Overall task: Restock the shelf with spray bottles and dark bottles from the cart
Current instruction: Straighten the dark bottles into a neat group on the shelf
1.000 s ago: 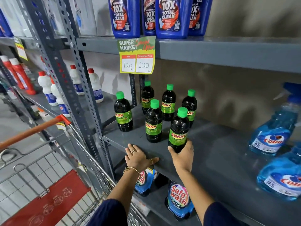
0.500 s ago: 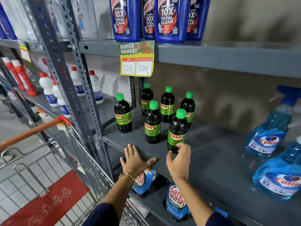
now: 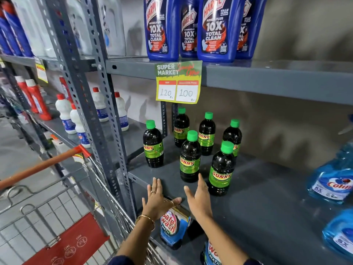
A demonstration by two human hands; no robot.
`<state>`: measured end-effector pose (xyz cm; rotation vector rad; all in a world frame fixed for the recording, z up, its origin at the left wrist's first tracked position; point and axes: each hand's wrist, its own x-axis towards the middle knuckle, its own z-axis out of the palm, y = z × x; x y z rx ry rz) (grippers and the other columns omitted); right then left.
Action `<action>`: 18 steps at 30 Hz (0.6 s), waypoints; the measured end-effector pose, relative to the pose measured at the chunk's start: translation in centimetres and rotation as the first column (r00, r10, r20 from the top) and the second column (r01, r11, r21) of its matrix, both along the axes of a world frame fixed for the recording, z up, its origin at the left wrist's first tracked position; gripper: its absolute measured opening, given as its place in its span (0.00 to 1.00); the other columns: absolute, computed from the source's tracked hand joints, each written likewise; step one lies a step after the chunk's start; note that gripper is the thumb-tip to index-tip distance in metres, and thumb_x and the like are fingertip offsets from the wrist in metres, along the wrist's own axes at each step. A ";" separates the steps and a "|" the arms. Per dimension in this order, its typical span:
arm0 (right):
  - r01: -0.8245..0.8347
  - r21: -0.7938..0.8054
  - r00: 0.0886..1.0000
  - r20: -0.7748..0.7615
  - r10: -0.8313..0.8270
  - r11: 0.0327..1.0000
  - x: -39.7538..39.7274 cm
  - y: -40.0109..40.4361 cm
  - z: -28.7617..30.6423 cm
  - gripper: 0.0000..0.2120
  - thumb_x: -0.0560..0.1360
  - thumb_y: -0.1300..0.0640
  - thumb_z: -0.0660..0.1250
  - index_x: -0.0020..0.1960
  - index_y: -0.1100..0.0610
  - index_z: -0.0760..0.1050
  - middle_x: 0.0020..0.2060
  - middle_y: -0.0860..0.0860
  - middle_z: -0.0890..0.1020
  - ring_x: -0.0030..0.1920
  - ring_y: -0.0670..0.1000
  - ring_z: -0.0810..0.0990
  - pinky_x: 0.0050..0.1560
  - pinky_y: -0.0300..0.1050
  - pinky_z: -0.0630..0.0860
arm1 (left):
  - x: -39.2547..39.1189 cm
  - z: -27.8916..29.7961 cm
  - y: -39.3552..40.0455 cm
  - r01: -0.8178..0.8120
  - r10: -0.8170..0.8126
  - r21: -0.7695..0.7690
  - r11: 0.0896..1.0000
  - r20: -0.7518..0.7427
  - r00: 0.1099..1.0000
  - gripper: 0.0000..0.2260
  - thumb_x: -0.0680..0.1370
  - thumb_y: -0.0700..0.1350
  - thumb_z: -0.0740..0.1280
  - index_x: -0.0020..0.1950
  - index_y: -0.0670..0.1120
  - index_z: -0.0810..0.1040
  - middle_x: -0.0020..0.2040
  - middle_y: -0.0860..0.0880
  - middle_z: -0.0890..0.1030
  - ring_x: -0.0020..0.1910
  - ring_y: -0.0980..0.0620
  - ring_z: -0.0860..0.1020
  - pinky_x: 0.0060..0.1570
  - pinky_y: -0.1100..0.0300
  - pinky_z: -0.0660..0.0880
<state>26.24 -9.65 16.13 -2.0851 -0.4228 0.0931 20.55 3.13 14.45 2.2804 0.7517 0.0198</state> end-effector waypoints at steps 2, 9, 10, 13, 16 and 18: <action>0.051 0.016 0.999 -0.001 -0.051 0.999 0.8 1.1 0.0 0.34 0.77 0.53 0.63 0.76 0.62 0.49 0.75 0.59 0.59 0.75 0.55 0.58 0.72 0.45 0.58 | 0.0 0.0 0.0 0.007 -0.007 -0.004 1.000 -0.004 1.000 0.51 0.68 0.67 0.66 0.76 0.48 0.38 0.78 0.52 0.36 0.77 0.48 0.37 0.74 0.39 0.40; 0.208 0.117 0.978 -0.005 -0.209 0.971 3.2 3.9 -0.3 0.29 0.70 0.54 0.72 0.65 0.66 0.66 0.61 0.63 0.76 0.62 0.61 0.74 0.60 0.52 0.72 | 0.3 -0.2 0.5 0.022 -0.022 -0.036 0.999 -0.010 1.000 0.50 0.68 0.65 0.67 0.77 0.49 0.38 0.77 0.54 0.35 0.77 0.47 0.36 0.73 0.38 0.42; 0.201 0.106 0.979 0.005 -0.203 0.974 3.4 4.0 -0.3 0.27 0.70 0.54 0.72 0.62 0.66 0.68 0.59 0.63 0.77 0.60 0.61 0.75 0.57 0.51 0.72 | 0.4 -0.2 0.5 0.022 -0.022 -0.040 0.999 -0.005 1.000 0.50 0.68 0.65 0.67 0.77 0.49 0.38 0.77 0.54 0.35 0.77 0.47 0.36 0.73 0.39 0.43; 0.153 0.090 0.988 0.008 -0.154 0.984 3.9 4.3 -0.2 0.24 0.70 0.54 0.73 0.59 0.65 0.69 0.56 0.63 0.78 0.58 0.61 0.76 0.54 0.50 0.72 | 0.4 -0.3 0.5 0.018 -0.018 -0.055 0.998 0.010 1.000 0.50 0.68 0.64 0.67 0.77 0.49 0.38 0.77 0.54 0.35 0.77 0.48 0.36 0.73 0.39 0.42; 0.134 0.095 0.991 0.016 -0.136 0.986 4.0 4.7 -0.2 0.24 0.70 0.54 0.73 0.59 0.64 0.69 0.56 0.62 0.78 0.58 0.60 0.76 0.54 0.48 0.73 | 0.2 -0.3 0.4 0.022 -0.021 -0.061 0.998 0.018 1.000 0.50 0.68 0.64 0.67 0.76 0.50 0.38 0.77 0.55 0.35 0.77 0.48 0.36 0.73 0.40 0.41; 0.138 0.102 0.990 0.021 -0.141 0.985 3.9 4.7 -0.3 0.25 0.69 0.54 0.73 0.60 0.64 0.69 0.57 0.62 0.78 0.58 0.61 0.76 0.54 0.49 0.73 | 0.1 -0.2 0.4 0.025 -0.024 -0.052 0.998 0.011 1.000 0.50 0.68 0.65 0.67 0.76 0.50 0.37 0.77 0.54 0.34 0.77 0.48 0.36 0.73 0.39 0.41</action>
